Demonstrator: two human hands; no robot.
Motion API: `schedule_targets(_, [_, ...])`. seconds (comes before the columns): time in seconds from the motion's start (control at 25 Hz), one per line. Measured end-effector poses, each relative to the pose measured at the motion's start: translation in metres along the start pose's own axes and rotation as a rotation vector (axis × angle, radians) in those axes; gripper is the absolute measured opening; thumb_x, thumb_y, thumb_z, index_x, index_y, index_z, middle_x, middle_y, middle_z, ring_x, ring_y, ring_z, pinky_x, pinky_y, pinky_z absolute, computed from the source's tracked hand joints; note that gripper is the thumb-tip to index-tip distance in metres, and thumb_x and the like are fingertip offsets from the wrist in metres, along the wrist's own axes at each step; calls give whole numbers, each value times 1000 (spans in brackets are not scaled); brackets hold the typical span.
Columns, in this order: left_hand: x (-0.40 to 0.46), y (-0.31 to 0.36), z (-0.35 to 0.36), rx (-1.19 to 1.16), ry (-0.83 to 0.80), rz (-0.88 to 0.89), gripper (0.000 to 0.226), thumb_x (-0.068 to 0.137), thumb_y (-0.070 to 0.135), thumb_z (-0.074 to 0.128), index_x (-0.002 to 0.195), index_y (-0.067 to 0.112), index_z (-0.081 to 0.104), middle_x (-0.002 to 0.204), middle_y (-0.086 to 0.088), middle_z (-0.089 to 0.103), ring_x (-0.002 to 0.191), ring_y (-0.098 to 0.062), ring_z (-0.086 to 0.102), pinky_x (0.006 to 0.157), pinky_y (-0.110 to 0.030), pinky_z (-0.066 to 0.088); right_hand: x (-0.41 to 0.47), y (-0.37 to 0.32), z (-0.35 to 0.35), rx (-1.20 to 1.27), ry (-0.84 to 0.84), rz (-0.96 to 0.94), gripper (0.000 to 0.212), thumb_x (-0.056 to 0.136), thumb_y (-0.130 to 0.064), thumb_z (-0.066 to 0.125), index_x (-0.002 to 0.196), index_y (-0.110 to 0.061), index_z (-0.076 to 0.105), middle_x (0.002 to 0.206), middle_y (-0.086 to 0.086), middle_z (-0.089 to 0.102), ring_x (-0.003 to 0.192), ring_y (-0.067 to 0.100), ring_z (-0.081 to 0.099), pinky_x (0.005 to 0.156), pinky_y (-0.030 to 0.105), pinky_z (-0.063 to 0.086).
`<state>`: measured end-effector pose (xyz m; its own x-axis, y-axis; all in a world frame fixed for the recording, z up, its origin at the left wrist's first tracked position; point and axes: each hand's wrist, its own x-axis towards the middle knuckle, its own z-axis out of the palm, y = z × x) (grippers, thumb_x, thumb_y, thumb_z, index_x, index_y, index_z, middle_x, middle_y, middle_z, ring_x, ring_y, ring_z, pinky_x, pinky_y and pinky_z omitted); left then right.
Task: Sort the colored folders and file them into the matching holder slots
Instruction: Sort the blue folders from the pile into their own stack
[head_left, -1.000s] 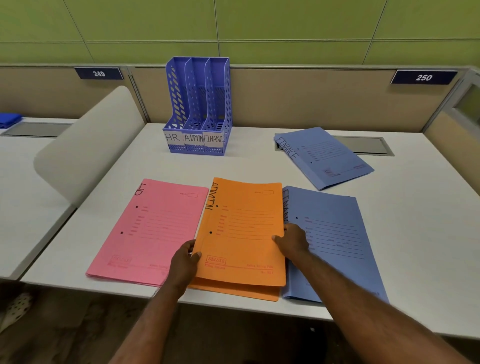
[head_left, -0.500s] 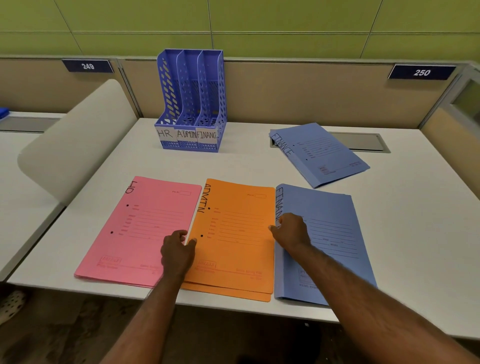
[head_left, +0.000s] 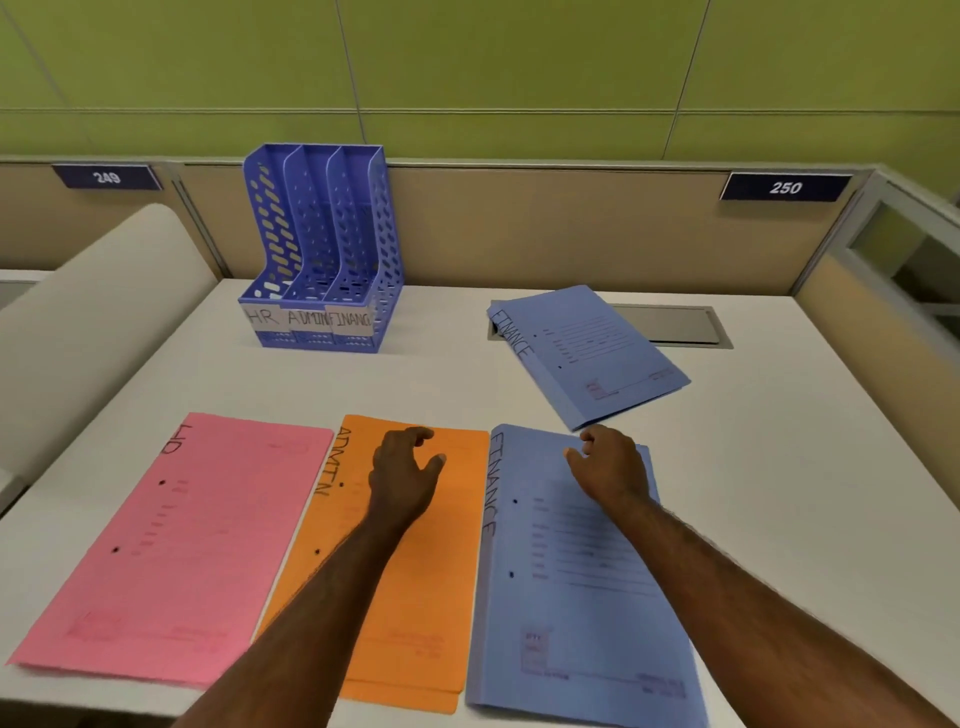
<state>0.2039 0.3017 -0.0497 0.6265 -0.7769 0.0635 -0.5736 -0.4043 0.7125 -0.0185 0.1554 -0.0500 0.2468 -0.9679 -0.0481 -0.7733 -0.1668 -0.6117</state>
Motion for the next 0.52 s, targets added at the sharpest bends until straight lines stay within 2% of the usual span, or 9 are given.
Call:
schedule_targets(0.28, [61, 76, 76, -96, -79, 11, 46, 85, 21, 70, 127, 11, 54, 128, -13, 51, 116, -31, 51, 96, -48, 46, 83, 59, -47, 41, 62, 18, 53, 83, -31, 72, 128, -10, 53, 126, 10, 60, 114, 28, 58, 93, 41, 51])
schedule_targets(0.52, [105, 114, 134, -239, -104, -146, 56, 87, 22, 69, 137, 12, 44, 141, -10, 45, 126, -27, 47, 106, -44, 42, 152, 101, -66, 109, 68, 29, 61, 85, -30, 71, 136, -6, 47, 137, 13, 54, 124, 30, 53, 98, 37, 46])
